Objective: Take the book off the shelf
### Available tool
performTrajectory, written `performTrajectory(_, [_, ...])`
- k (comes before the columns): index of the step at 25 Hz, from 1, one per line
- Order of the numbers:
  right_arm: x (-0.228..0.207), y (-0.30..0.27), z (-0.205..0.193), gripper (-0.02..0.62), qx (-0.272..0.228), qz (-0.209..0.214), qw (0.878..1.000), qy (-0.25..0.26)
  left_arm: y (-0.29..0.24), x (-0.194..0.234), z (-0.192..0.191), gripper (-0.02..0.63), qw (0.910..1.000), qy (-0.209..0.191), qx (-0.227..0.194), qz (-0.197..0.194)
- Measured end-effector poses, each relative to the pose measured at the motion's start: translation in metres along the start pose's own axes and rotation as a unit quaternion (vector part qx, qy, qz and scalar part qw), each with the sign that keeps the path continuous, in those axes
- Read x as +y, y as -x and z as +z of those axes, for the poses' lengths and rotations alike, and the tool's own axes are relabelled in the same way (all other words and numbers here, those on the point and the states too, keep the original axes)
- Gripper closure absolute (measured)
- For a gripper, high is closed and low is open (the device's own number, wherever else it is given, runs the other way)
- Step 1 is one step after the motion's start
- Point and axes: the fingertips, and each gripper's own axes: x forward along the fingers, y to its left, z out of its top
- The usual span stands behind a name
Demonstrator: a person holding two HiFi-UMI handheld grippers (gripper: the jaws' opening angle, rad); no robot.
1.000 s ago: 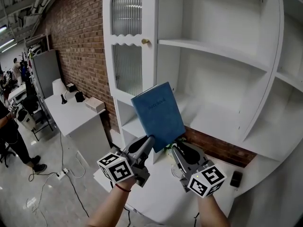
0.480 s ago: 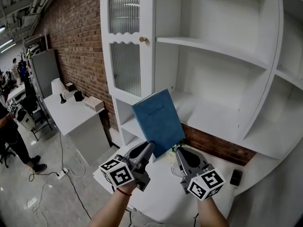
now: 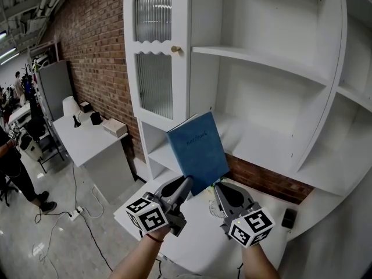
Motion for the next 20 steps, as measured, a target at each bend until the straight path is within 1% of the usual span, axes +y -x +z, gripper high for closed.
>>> performTrajectory(20, [0.0011, 0.007, 0.0055, 0.581, -0.004, -0.006, 1.0, -0.006, 0.003, -0.0087, 0.0034, 0.563, 1.0, 0.0, -0.005, -0.005])
